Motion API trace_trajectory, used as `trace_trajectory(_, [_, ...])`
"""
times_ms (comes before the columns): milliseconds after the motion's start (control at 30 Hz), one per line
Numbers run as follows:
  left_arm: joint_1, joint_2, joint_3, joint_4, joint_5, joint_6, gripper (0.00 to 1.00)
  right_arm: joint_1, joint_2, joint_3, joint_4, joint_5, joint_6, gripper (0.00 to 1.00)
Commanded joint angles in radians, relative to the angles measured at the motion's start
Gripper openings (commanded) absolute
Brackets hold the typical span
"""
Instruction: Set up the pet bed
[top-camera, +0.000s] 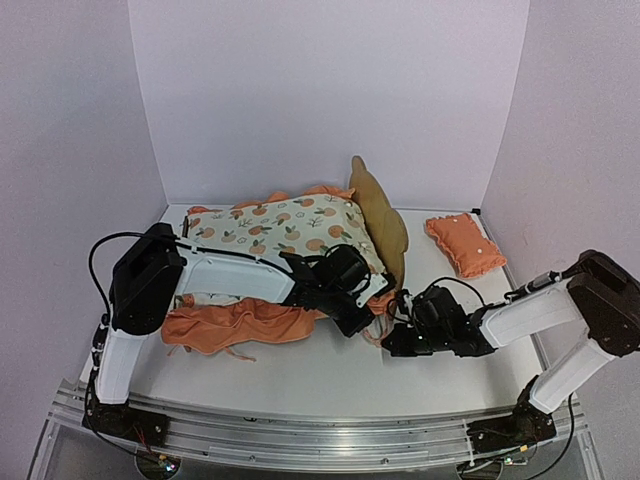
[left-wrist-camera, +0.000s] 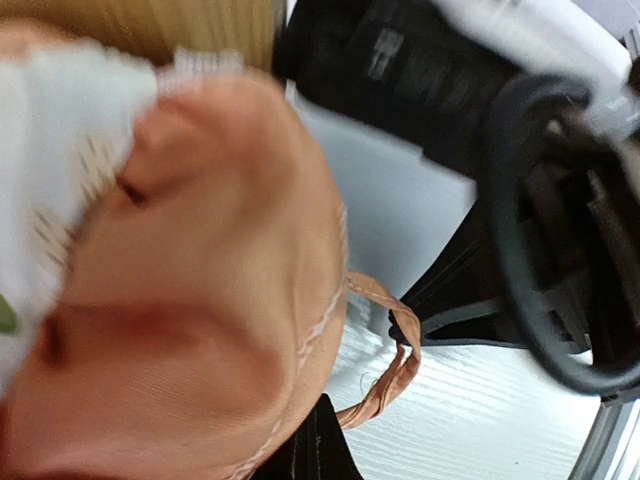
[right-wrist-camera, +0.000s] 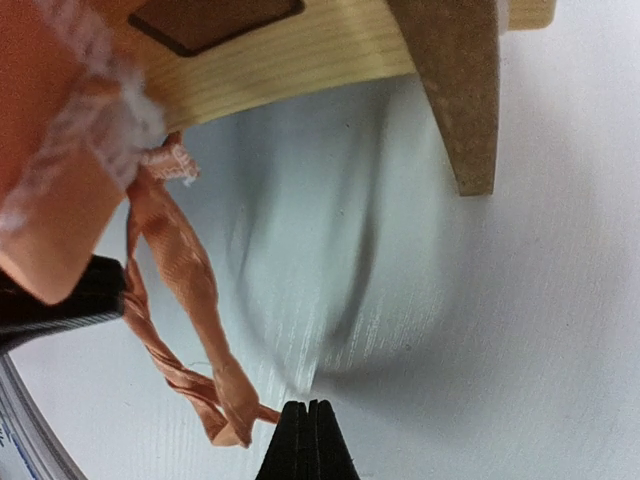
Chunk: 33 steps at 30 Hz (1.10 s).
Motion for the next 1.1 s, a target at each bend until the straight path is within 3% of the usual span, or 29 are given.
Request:
trace_trajectory(0, [0.011,-0.108,-0.009,0.09,-0.021,0.141,0.0,-0.004,0.014,0.045,0.016,0.017,-0.02,0.0])
trace_trajectory(467, [0.034,-0.296,-0.181,0.123,-0.031,0.386,0.0,-0.099,-0.082,-0.024,0.019,0.346,0.045,0.0])
trace_trajectory(800, [0.062,-0.37,-0.318,0.167,-0.083,0.547,0.0,-0.221,-0.081,-0.038,0.015,0.324,0.04,0.0])
trace_trajectory(1067, [0.065,-0.444,-0.413,0.149,-0.091,0.559,0.0,-0.278,-0.094,-0.029,0.015,0.285,0.018,0.0])
